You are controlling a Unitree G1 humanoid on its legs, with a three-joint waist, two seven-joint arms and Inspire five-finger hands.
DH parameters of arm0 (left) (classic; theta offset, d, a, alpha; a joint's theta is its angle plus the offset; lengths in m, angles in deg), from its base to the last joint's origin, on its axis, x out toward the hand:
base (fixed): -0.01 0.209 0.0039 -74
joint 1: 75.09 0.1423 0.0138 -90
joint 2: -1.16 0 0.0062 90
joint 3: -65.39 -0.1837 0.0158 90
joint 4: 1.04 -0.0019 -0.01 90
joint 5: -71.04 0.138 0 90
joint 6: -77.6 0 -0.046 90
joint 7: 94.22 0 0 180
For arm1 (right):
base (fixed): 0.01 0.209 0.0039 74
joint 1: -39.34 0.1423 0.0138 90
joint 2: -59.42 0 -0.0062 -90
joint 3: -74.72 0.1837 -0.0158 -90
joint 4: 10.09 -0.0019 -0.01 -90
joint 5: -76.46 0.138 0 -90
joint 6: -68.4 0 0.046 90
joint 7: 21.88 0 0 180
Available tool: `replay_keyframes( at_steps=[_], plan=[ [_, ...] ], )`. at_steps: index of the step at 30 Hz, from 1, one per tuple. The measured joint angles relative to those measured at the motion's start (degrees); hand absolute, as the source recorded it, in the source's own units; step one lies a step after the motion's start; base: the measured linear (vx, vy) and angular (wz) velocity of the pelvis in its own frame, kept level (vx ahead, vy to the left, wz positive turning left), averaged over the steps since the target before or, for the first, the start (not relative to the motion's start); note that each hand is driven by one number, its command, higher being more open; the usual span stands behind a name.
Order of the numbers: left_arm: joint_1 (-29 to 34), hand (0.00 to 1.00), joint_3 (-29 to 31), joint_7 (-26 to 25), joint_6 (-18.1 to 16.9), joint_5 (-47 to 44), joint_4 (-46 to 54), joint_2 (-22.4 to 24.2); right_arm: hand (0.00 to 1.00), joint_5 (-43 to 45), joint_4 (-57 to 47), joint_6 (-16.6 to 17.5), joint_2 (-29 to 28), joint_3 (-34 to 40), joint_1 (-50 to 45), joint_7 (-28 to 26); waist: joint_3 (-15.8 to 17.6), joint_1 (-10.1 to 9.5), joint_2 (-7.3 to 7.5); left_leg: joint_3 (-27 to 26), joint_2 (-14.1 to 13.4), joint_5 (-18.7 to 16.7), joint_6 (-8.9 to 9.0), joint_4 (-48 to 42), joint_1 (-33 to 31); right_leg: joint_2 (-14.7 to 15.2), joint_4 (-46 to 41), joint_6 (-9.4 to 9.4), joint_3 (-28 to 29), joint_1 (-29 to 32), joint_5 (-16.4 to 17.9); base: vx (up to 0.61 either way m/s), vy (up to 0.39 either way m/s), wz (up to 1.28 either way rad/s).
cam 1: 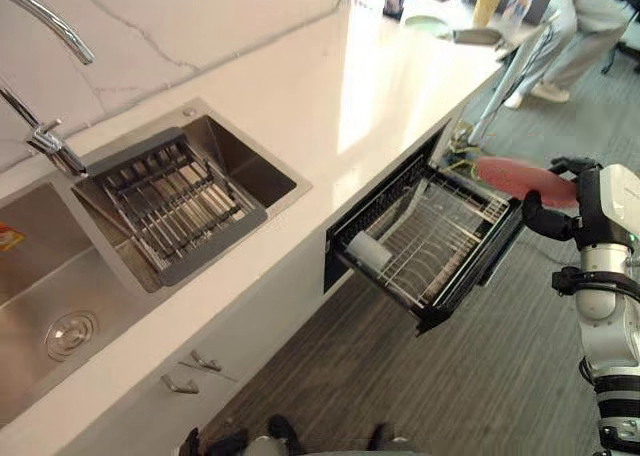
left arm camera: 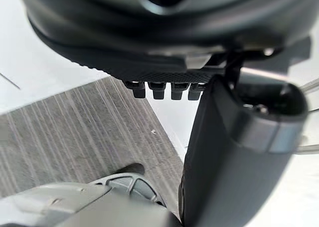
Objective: Walk over to the sink, pick up the cup, carry it to the dishwasher, place the cup inside the dishwasher, then close the dishwasher door
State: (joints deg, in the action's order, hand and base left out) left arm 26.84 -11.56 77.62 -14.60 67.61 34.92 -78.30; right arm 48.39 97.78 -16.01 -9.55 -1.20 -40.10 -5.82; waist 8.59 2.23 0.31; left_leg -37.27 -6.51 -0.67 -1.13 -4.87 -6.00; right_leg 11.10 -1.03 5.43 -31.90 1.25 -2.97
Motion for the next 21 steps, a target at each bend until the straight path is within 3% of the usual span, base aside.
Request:
replay_keyframes(
  at_steps=[9,12,16,21],
  plan=[
    [-5.1,1.0,-3.5,1.1,-0.6,-4.7,2.0,-0.9,0.0,2.2,8.1,-1.6,2.3,-7.0,14.4,3.3,10.0,-0.18,-3.73,0.4,1.2,3.4,-2.13,2.0,-7.6,0.3,0.3,-1.19,0.6,7.8,-1.9,-0.09,0.062,0.02],
    [-5.9,1.0,-3.5,1.2,-0.6,-6.1,2.5,-1.1,0.0,2.2,9.4,-2.2,4.2,-10.1,18.3,3.5,11.8,-0.84,-4.55,0.8,1.6,4.4,-2.52,2.9,-8.8,0.3,0.4,-1.41,0.7,9.3,-2.4,-0.05,0.048,0.01],
    [-6.9,1.0,-5.2,1.9,-0.7,-8.6,3.3,-1.8,0.0,2.4,14.5,-2.8,7.7,-13.5,27.6,3.6,15.1,-1.69,-6.8,3.1,2.8,5.8,-3.23,4.1,-10.9,0.5,0.5,-1.5,0.7,11.6,-3.3,-0.05,0.055,0.04],
    [-8.1,1.0,-5.8,2.2,-0.5,-9.3,4.3,-2.1,0.0,4.4,20.7,-4.4,10.5,-17.6,36.3,3.3,16.9,-3.28,-8.61,5.6,3.7,7.0,-3.69,5.2,-12.5,0.9,0.4,-1.5,0.6,13.4,-3.8,-0.01,0.041,0.02]
  ],
)
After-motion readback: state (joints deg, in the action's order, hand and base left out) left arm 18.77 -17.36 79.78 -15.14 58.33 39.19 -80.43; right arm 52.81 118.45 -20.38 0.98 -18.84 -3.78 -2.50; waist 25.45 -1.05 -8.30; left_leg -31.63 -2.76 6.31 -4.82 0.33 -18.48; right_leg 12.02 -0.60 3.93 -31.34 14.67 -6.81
